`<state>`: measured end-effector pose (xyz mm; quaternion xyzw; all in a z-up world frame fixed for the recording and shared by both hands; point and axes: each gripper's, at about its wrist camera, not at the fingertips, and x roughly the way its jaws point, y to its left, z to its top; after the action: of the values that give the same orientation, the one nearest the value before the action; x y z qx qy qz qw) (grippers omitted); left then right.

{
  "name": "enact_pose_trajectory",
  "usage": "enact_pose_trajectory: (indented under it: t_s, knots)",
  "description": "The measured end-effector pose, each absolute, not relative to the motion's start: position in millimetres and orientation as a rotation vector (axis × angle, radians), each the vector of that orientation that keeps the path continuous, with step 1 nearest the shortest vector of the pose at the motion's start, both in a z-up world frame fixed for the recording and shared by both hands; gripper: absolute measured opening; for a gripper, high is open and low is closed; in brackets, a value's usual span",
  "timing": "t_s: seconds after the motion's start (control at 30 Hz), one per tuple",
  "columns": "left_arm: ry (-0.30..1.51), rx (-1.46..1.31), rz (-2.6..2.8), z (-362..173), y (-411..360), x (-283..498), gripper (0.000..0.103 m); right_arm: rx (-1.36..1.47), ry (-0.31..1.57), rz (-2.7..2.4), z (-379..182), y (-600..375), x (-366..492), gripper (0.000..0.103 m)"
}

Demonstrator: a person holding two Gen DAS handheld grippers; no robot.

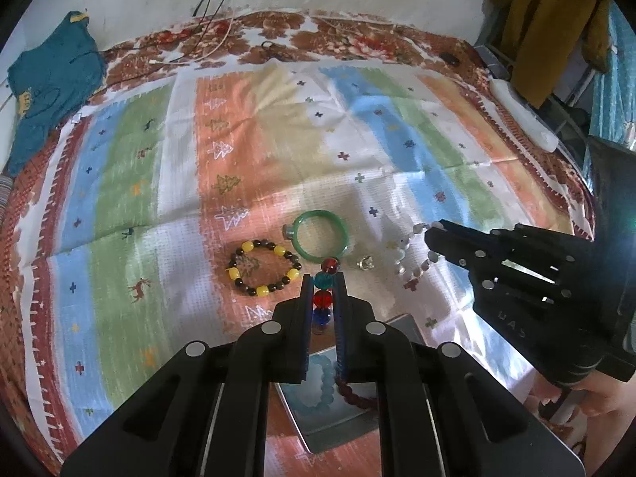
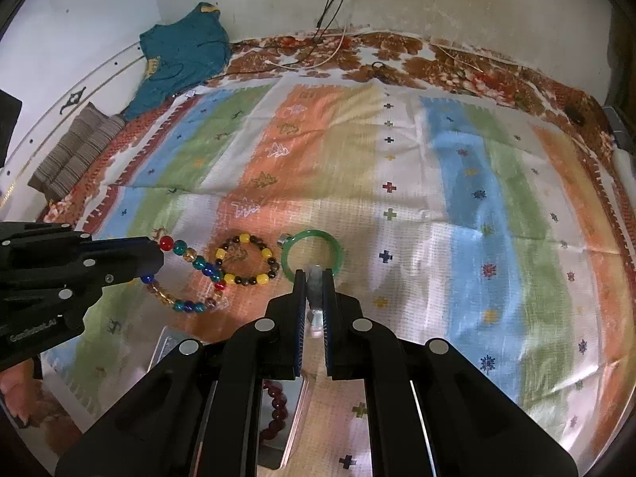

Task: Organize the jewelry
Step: 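Lift both held items and carry them over the silver tin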

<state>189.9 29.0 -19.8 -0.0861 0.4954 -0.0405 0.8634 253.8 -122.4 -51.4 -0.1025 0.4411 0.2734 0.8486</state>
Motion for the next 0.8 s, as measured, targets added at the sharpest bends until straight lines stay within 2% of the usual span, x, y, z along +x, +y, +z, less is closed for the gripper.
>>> enact_pose_trajectory:
  t_s: [0.8]
  knots:
    - [0.948, -0.169, -0.121, 6, 7, 125, 0.009, -0.219, 0.887, 0.664, -34, -130, 188, 0.009]
